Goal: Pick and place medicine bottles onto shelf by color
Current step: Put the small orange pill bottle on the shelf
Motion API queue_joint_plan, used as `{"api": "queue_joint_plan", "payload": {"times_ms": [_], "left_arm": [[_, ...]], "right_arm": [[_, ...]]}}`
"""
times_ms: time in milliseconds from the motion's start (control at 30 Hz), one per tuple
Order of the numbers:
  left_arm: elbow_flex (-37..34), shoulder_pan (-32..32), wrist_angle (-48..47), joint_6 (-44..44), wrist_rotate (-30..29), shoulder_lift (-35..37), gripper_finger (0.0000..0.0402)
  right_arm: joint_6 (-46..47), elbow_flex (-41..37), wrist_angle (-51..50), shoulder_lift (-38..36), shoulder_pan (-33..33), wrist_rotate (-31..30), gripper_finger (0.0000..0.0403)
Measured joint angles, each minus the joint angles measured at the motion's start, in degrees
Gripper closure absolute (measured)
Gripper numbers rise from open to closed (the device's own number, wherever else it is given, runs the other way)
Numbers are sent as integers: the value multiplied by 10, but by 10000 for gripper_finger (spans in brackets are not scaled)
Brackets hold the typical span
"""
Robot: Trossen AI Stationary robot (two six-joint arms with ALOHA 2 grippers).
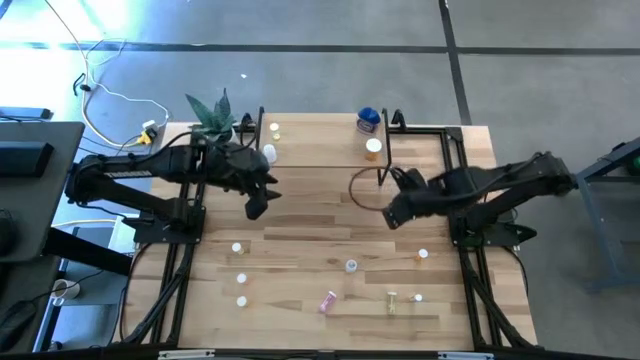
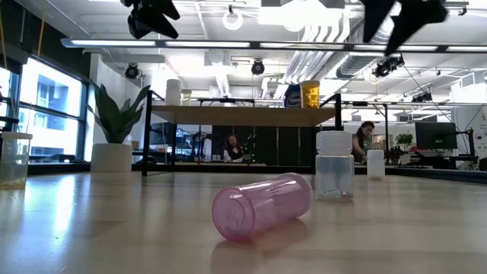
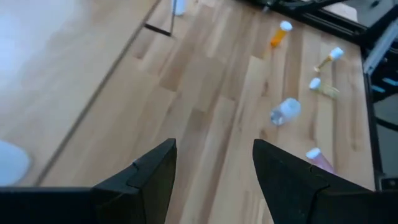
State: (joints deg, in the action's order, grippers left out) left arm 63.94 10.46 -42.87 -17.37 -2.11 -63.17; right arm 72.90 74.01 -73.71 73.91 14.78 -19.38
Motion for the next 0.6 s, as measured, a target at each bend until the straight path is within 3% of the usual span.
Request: {"api": "queue_joint_plan", "payload": {"times_ms": [600], "left_arm": [[-4,-54,6,-1,0,2,202]], "right_arm": [[338,-151,23,0,174,6,144]]}}
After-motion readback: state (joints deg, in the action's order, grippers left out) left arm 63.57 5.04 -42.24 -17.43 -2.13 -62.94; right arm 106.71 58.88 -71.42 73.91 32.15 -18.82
